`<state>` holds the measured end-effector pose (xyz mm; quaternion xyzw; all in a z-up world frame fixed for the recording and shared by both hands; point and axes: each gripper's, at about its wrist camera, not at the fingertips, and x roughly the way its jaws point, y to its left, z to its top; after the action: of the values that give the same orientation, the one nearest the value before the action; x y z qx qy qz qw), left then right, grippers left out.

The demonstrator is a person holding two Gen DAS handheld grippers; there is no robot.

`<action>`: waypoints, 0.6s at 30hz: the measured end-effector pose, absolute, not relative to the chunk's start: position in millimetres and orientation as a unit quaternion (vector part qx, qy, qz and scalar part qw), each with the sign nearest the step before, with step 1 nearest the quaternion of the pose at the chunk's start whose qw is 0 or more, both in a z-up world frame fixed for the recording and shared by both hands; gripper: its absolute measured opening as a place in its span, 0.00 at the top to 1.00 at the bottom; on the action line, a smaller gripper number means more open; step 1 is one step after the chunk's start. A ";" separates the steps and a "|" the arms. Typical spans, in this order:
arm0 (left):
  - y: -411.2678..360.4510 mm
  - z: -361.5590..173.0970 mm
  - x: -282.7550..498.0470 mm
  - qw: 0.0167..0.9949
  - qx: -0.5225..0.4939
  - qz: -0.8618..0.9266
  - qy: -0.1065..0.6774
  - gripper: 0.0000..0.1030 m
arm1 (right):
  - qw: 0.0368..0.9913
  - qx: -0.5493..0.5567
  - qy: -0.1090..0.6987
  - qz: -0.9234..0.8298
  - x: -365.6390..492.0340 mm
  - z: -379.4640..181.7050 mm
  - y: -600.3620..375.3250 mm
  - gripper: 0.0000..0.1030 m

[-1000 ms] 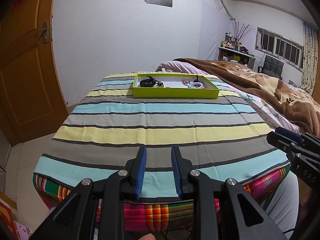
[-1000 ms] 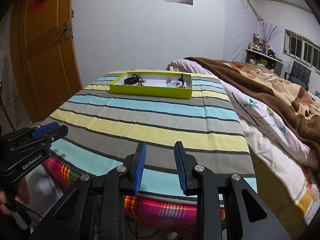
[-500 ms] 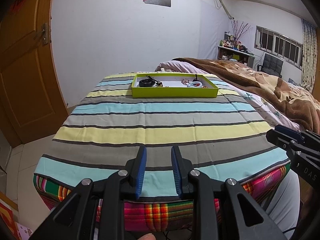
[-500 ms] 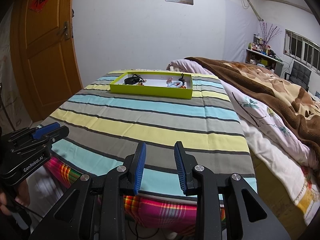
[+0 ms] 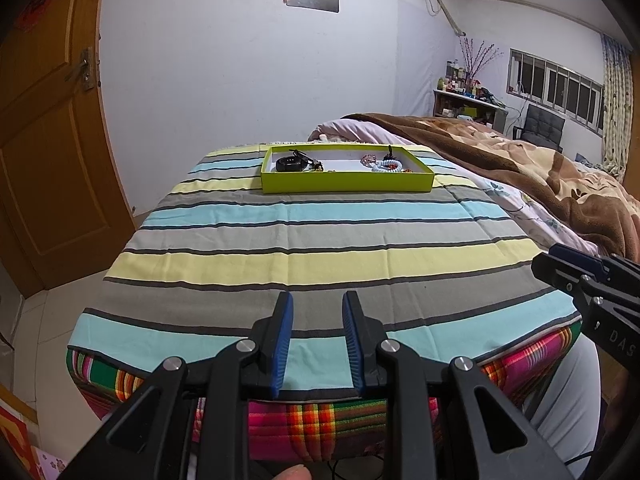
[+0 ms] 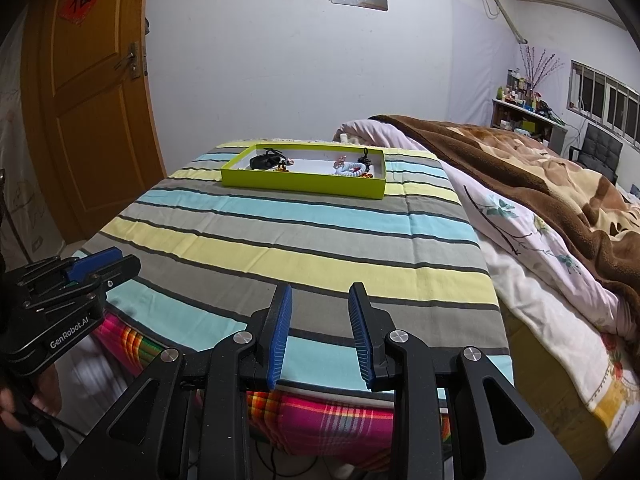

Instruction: Organize jewelry

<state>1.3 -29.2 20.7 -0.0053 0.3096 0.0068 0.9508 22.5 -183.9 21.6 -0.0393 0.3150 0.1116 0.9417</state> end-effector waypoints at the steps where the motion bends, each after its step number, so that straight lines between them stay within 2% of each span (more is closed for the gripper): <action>1: -29.2 20.7 1.1 0.951 -0.005 0.006 0.310 0.74 | 0.942 -0.039 0.315 0.111 22.7 21.6 -183.8 0.71; 18: -27.5 20.2 0.8 0.951 -0.011 0.006 0.309 0.74 | 0.944 -0.042 0.308 0.110 20.0 26.4 -184.3 0.71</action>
<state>0.8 -27.5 20.2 -0.0106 0.3092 0.0062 0.9509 20.0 -184.3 26.4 -0.0416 0.3075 0.1105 0.9442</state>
